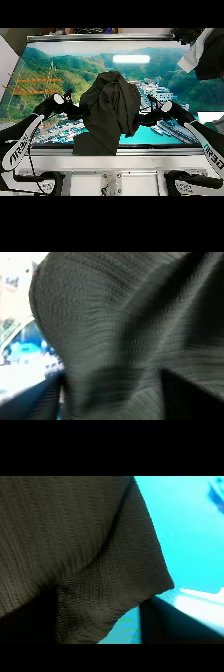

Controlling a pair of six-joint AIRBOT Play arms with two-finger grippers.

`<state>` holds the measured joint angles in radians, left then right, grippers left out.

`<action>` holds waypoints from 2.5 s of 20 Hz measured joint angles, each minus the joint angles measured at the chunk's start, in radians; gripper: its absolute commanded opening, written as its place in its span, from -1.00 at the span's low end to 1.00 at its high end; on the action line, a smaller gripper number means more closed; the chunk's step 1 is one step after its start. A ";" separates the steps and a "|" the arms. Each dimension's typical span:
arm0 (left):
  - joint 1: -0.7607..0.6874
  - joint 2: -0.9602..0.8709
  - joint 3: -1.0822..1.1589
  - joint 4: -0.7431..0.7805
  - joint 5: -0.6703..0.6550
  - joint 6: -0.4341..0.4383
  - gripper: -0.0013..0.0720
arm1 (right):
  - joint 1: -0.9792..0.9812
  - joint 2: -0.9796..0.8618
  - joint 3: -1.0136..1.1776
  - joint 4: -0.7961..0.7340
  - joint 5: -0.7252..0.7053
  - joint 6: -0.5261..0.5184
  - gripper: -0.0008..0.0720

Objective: Fold the clothes and pants, and hang the long-sleeved shirts on hangers.

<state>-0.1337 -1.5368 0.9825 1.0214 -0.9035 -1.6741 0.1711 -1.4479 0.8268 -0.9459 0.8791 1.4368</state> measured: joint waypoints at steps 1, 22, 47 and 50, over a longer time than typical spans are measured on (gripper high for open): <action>0.000 0.001 0.000 0.000 0.004 0.000 -0.92 | 0.006 -0.002 -0.002 -0.001 -0.009 0.000 -0.93; 0.169 0.789 0.735 0.005 -0.057 0.121 -0.92 | -0.348 0.763 0.669 -0.298 0.056 0.031 -0.94; 0.033 0.162 0.679 0.113 -0.255 0.196 -0.93 | -0.474 0.341 0.660 -0.659 0.138 0.101 -0.92; -0.023 0.265 0.323 0.168 -0.277 0.192 -0.92 | -0.478 0.362 0.476 -0.665 0.261 0.077 0.36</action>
<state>-0.1562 -1.2716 1.3060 1.1892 -1.1801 -1.4826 -0.3065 -1.0863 1.3029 -1.6108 1.1404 1.5143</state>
